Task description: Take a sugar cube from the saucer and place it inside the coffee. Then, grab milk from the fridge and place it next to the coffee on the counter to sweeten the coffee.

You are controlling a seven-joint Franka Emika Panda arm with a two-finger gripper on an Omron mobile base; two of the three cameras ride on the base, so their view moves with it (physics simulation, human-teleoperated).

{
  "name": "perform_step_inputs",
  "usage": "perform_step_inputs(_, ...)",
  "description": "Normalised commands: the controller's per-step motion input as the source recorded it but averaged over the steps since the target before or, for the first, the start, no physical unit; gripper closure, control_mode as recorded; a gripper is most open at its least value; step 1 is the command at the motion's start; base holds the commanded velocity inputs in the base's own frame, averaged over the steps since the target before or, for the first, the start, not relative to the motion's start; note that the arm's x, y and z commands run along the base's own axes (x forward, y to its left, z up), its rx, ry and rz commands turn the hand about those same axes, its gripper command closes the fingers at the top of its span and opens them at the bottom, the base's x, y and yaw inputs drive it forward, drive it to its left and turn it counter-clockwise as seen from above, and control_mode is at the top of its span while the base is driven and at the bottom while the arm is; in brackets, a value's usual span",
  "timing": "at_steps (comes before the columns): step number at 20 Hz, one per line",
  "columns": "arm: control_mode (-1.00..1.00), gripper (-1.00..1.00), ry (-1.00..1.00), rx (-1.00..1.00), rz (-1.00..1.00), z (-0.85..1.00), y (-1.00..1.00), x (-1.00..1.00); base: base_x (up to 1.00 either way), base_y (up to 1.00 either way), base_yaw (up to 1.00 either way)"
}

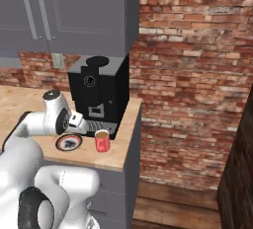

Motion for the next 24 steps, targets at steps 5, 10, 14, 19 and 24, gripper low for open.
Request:
perform_step_inputs(5,-1.0,1.0,-0.23,0.01,-0.2,0.92,-0.86,-0.15,0.0,0.0,0.0)
perform_step_inputs(10,-1.0,1.0,-0.11,0.03,-0.14,0.6,-0.71,0.02,0.0,0.0,0.0)
perform_step_inputs(14,-1.0,1.0,0.05,0.0,-0.02,-0.03,-0.17,0.07,0.0,0.0,0.0)
perform_step_inputs(19,-1.0,1.0,0.14,0.0,0.0,-0.14,-0.13,0.11,0.0,0.0,0.0)
perform_step_inputs(24,-1.0,1.0,0.11,0.0,0.0,0.0,-0.11,0.2,0.0,0.0,0.0)
